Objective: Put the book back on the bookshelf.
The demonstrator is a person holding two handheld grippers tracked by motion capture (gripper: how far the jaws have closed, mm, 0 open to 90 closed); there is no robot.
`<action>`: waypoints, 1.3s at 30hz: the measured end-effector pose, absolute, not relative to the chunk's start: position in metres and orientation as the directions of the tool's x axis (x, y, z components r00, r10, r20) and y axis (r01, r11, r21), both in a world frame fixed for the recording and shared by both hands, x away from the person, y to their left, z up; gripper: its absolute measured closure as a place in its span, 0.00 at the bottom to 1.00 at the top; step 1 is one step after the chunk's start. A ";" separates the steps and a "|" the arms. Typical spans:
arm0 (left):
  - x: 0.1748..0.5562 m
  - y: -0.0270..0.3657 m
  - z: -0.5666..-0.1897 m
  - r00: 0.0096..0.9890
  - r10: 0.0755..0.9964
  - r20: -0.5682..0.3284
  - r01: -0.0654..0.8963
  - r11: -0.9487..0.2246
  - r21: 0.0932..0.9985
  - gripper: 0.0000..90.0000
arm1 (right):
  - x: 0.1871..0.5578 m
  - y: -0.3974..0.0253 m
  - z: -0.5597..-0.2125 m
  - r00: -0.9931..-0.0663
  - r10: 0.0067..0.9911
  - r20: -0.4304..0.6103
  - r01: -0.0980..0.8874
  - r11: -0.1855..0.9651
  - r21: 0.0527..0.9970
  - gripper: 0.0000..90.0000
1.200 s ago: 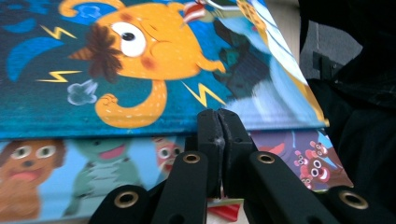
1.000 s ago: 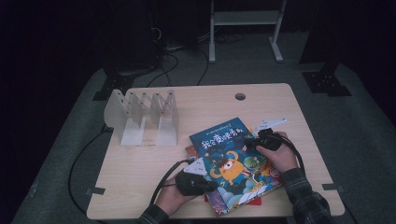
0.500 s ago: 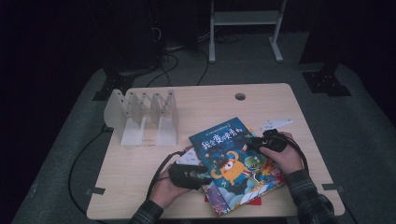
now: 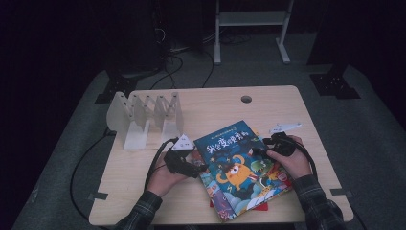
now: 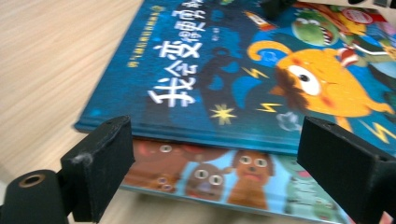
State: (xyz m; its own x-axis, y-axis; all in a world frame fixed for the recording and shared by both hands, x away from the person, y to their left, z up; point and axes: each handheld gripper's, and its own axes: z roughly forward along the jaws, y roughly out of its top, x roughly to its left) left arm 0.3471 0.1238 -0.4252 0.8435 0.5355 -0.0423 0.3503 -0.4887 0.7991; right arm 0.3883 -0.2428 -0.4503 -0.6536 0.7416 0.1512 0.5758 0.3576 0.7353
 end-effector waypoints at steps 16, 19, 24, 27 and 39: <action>0.350 0.143 -0.434 0.816 0.577 -0.027 0.372 -0.490 0.788 0.05 | 0.386 -0.235 -0.453 -0.720 0.673 0.167 0.540 0.392 0.745 0.28; 0.350 0.146 -0.435 0.814 0.580 -0.026 0.374 -0.490 0.788 0.04 | 0.384 -0.233 -0.453 -0.732 0.661 0.167 0.533 0.401 0.745 0.28; 0.348 0.152 -0.438 0.809 0.587 -0.024 0.379 -0.491 0.784 0.04 | 0.383 -0.228 -0.453 -0.748 0.642 0.167 0.522 0.414 0.745 0.28; 0.347 0.154 -0.438 0.807 0.591 -0.025 0.379 -0.484 0.789 0.03 | 0.382 -0.226 -0.453 -0.762 0.627 0.166 0.511 0.423 0.749 0.28; 0.346 0.163 -0.439 0.801 0.597 -0.033 0.390 -0.481 0.785 0.03 | 0.379 -0.209 -0.452 -0.805 0.570 0.163 0.478 0.462 0.747 0.28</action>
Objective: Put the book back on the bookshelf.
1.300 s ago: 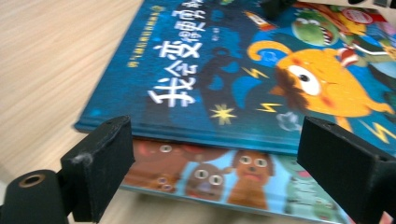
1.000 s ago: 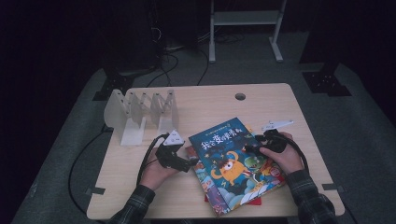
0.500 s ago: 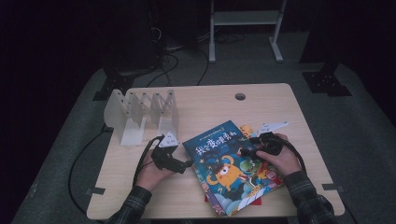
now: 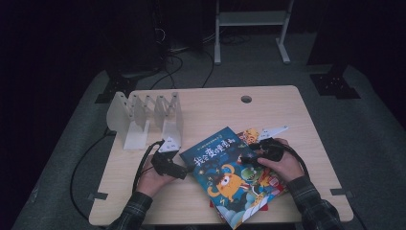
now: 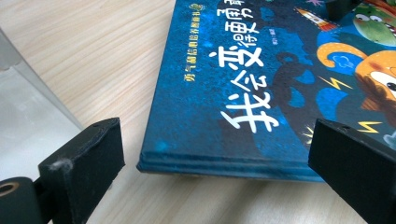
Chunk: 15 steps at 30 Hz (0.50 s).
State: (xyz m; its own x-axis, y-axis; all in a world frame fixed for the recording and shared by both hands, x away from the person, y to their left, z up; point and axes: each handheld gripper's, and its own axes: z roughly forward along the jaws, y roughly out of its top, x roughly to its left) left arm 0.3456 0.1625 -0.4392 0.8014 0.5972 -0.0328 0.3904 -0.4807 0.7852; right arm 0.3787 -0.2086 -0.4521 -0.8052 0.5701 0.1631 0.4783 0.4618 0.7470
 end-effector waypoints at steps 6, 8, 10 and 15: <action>0.344 0.169 -0.444 0.797 0.602 -0.057 0.413 -0.473 0.779 0.03 | 0.377 -0.199 -0.452 -0.832 0.532 0.160 0.454 0.486 0.747 0.28; 0.343 0.170 -0.445 0.799 0.598 -0.062 0.418 -0.478 0.773 0.03 | 0.376 -0.196 -0.451 -0.835 0.526 0.163 0.453 0.488 0.746 0.28; 0.341 0.170 -0.447 0.799 0.597 -0.074 0.426 -0.474 0.771 0.03 | 0.376 -0.196 -0.452 -0.837 0.523 0.163 0.450 0.487 0.749 0.29; 0.339 0.173 -0.449 0.802 0.590 -0.088 0.435 -0.477 0.763 0.04 | 0.374 -0.205 -0.448 -0.820 0.552 0.152 0.462 0.480 0.746 0.41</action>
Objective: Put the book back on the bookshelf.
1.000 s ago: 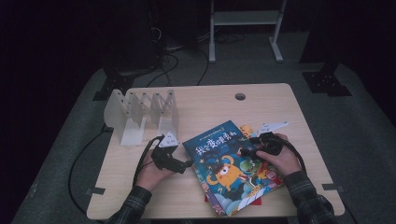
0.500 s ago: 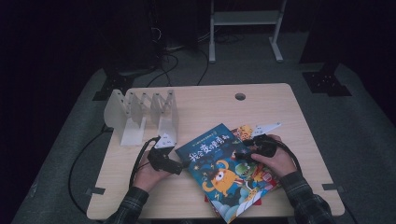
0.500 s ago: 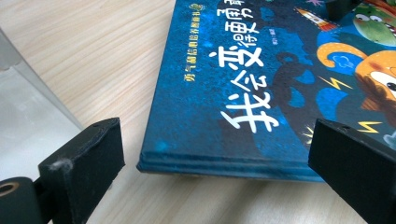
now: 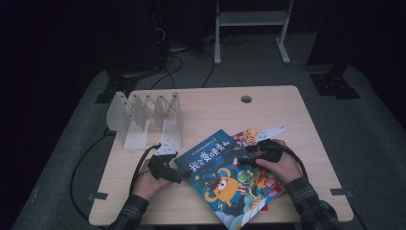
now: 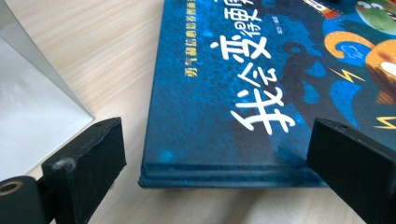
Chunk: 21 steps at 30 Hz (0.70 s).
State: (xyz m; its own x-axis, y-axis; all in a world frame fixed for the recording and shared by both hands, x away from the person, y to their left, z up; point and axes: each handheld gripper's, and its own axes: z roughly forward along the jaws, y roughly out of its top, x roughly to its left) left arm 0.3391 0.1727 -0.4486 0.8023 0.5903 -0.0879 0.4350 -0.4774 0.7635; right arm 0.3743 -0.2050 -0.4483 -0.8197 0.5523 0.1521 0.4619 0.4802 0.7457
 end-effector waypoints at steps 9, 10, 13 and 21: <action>0.335 0.170 -0.448 0.812 0.575 -0.101 0.439 -0.486 0.756 0.06 | 0.360 -0.229 -0.445 -0.797 0.588 0.139 0.474 0.466 0.747 0.45; 0.335 0.171 -0.449 0.810 0.577 -0.102 0.441 -0.487 0.754 0.06 | 0.353 -0.237 -0.445 -0.785 0.602 0.147 0.485 0.451 0.749 0.45; 0.333 0.171 -0.449 0.807 0.581 -0.105 0.444 -0.480 0.756 0.06 | 0.348 -0.244 -0.445 -0.779 0.610 0.144 0.487 0.445 0.751 0.45; 0.333 0.172 -0.449 0.805 0.585 -0.103 0.447 -0.483 0.753 0.06 | 0.325 -0.271 -0.446 -0.762 0.633 0.138 0.496 0.433 0.752 0.43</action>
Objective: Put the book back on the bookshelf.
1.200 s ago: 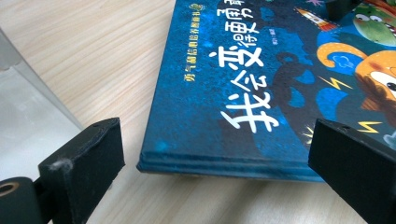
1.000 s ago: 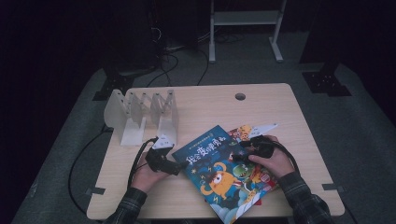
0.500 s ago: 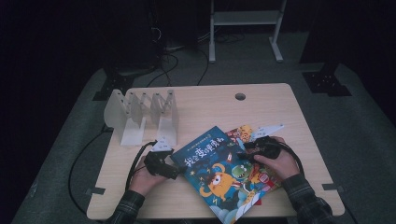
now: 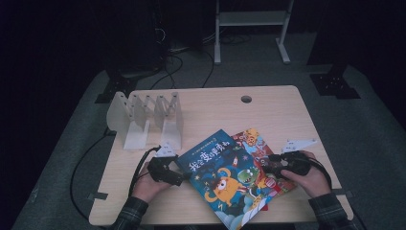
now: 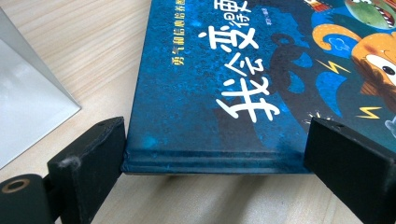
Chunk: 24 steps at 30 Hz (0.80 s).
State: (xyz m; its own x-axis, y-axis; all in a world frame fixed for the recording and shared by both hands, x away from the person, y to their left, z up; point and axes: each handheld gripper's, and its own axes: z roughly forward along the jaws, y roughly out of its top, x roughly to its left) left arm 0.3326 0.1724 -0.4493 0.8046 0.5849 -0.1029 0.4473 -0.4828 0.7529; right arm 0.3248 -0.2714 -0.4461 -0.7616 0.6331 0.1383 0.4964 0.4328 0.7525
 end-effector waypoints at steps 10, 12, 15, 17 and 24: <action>0.332 0.172 -0.449 0.801 0.589 -0.104 0.452 -0.482 0.751 0.06 | 0.298 -0.306 -0.451 -0.740 0.658 0.143 0.510 0.409 0.757 0.43; 0.332 0.172 -0.449 0.801 0.590 -0.102 0.451 -0.483 0.751 0.06 | 0.293 -0.311 -0.452 -0.737 0.661 0.140 0.511 0.410 0.756 0.43; 0.331 0.172 -0.449 0.801 0.590 -0.102 0.451 -0.482 0.751 0.06 | 0.286 -0.317 -0.453 -0.737 0.661 0.143 0.511 0.406 0.757 0.43; 0.331 0.172 -0.449 0.800 0.591 -0.102 0.452 -0.482 0.751 0.06 | 0.282 -0.320 -0.453 -0.740 0.658 0.143 0.508 0.406 0.760 0.43; 0.331 0.172 -0.449 0.800 0.591 -0.103 0.452 -0.482 0.751 0.06 | 0.273 -0.322 -0.455 -0.750 0.646 0.140 0.500 0.416 0.759 0.43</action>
